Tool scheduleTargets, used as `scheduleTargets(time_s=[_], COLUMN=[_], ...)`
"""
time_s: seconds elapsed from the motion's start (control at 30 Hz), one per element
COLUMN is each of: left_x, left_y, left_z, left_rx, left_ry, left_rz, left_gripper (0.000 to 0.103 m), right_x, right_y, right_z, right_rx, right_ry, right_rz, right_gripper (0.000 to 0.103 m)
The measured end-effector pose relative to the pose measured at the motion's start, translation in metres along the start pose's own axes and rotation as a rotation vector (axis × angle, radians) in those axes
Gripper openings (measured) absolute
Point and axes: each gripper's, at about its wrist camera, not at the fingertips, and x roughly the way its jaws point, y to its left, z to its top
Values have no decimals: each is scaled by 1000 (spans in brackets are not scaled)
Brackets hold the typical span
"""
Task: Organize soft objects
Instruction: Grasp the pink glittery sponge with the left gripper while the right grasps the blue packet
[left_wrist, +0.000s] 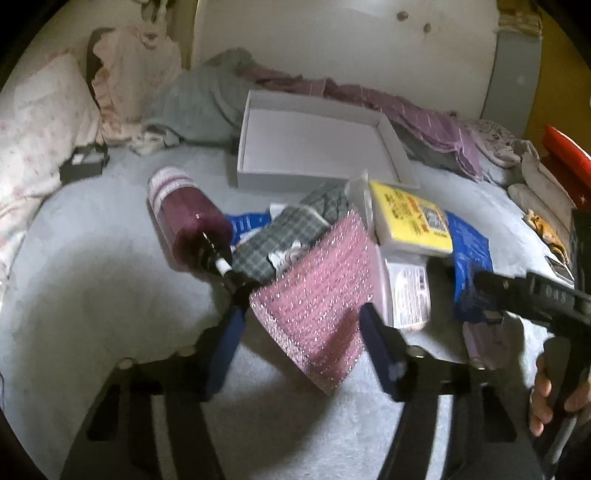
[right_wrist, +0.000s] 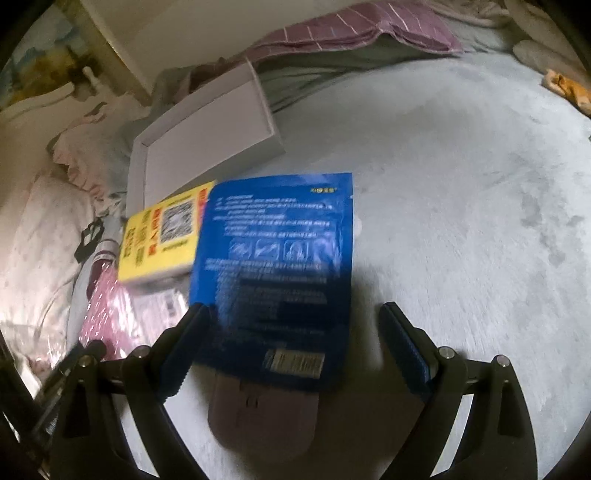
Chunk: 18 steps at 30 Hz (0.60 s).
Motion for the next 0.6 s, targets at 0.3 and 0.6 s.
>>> scheduleTargets(time_s=[0.3, 0.6], left_x=[-2, -25], left_y=[8, 8], left_z=[5, 11], left_rx=[-103, -85], left_ry=[25, -24], left_rz=[-90, -74], left_gripper=[13, 8], right_x=[15, 3], right_y=[16, -8], right_z=[13, 11], right_rx=[-16, 75], right_ry=[41, 31], right_rz=[23, 71], right_gripper=[93, 23])
